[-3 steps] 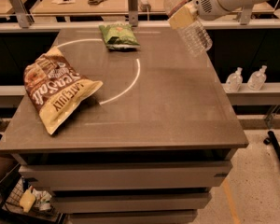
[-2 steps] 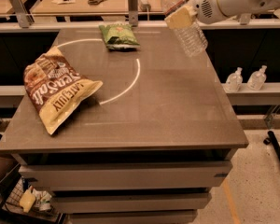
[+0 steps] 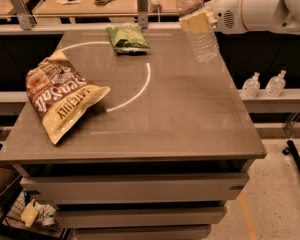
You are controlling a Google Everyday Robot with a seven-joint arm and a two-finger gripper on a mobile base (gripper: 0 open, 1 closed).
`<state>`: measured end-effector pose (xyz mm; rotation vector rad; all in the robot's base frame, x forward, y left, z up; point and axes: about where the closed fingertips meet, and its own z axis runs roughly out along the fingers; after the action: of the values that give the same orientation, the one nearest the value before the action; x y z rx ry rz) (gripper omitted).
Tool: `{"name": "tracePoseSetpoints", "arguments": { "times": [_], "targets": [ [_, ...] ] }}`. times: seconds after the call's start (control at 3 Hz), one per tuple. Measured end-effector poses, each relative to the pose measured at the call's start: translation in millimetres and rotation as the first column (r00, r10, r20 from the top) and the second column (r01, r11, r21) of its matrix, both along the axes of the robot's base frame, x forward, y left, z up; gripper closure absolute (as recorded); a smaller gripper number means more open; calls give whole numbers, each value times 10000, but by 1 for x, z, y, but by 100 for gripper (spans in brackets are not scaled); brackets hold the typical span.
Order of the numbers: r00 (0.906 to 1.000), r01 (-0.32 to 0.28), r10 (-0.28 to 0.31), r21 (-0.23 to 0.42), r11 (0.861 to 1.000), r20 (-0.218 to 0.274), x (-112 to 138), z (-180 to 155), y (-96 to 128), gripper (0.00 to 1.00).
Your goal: Place water bottle upright
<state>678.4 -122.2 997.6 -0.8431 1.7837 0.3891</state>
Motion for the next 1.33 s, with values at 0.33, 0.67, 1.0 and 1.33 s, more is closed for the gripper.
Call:
{"name": "tracePoseSetpoints", "arguments": {
  "times": [0.33, 0.67, 1.0, 1.33],
  "targets": [
    [9995, -215, 195, 800, 9966, 257, 6, -14, -10, 100],
    [9985, -310, 241, 1469, 9887, 486, 7, -27, -19, 100],
    [9957, -410, 211, 2236, 9738, 906, 3, -40, -32, 100],
    [9895, -491, 100, 2695, 9618, 1444, -4, -43, -44, 100]
  ]
}}
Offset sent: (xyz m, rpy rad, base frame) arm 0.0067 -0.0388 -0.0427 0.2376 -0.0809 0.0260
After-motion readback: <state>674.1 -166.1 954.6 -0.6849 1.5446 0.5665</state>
